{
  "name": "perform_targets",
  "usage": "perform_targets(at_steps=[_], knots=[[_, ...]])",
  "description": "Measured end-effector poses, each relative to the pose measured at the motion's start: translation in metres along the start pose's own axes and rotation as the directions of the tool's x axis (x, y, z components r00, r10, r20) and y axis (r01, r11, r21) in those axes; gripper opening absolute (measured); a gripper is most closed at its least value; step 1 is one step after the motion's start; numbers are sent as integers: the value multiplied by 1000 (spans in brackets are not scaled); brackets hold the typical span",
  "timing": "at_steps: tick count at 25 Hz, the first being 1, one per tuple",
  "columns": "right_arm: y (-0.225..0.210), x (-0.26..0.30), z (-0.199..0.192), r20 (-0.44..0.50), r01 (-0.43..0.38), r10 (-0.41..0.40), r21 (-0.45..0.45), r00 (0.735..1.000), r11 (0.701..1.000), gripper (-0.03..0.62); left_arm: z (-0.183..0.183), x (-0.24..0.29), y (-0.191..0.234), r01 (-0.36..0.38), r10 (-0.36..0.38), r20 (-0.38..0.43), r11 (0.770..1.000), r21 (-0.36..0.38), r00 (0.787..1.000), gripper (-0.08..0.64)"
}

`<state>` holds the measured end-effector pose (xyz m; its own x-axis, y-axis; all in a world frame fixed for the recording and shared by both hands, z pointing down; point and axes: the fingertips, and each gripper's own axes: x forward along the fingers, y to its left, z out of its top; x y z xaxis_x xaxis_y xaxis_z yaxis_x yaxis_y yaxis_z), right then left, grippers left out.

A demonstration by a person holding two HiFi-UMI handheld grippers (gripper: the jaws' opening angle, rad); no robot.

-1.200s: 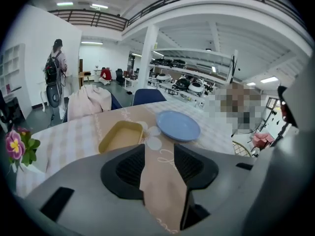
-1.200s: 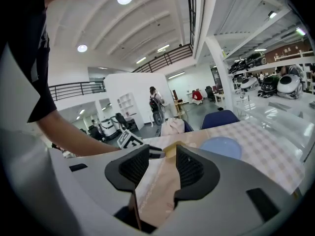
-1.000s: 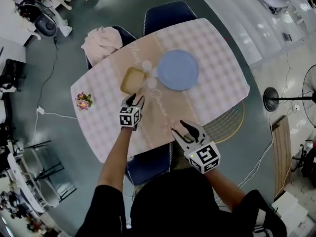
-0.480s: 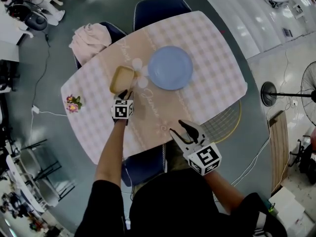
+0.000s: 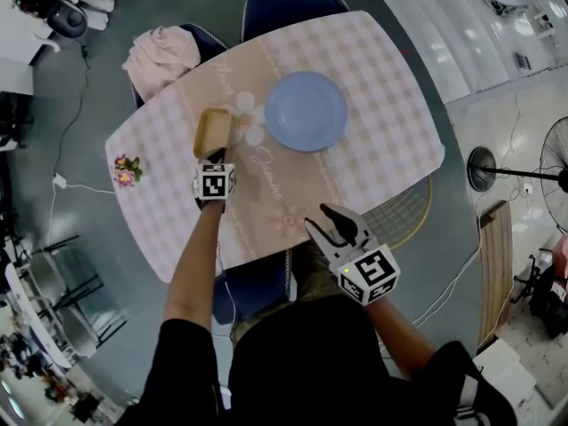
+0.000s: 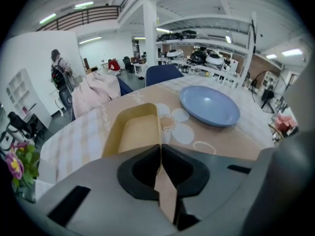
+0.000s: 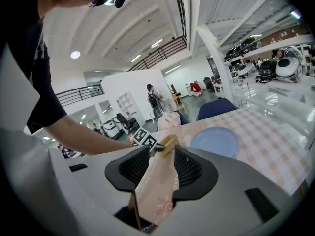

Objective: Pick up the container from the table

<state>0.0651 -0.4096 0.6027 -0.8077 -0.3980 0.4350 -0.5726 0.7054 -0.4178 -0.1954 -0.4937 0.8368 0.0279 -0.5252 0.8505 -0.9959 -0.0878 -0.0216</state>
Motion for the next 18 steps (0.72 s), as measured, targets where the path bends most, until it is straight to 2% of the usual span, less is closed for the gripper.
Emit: perform_targets(at_steps=[3,5,9,12,18], knots=[[13,-1,-6,-17,-15,14,-23,1000,1000,143,-5,-21,-1,27,-19,71,993,-117,997,15],[24,-2,-5,-16,-23,23,-38,1000,999,143,-9,-38,-1,44,-28,106,987,-156,994,14],[43,-9,4,13,-9,10,-35,1000,999,143,-9,-82,1,66,-38,176,986,-154,984,14],[65,-17,7,34,8,-7,-32,999,999,143,-11,-128,3,83,-39,251,982,-167,967,14],[124,-30,17,117,30,-22,-67,993,997,143,-25,-243,7,122,-53,423,983,-139,904,14]])
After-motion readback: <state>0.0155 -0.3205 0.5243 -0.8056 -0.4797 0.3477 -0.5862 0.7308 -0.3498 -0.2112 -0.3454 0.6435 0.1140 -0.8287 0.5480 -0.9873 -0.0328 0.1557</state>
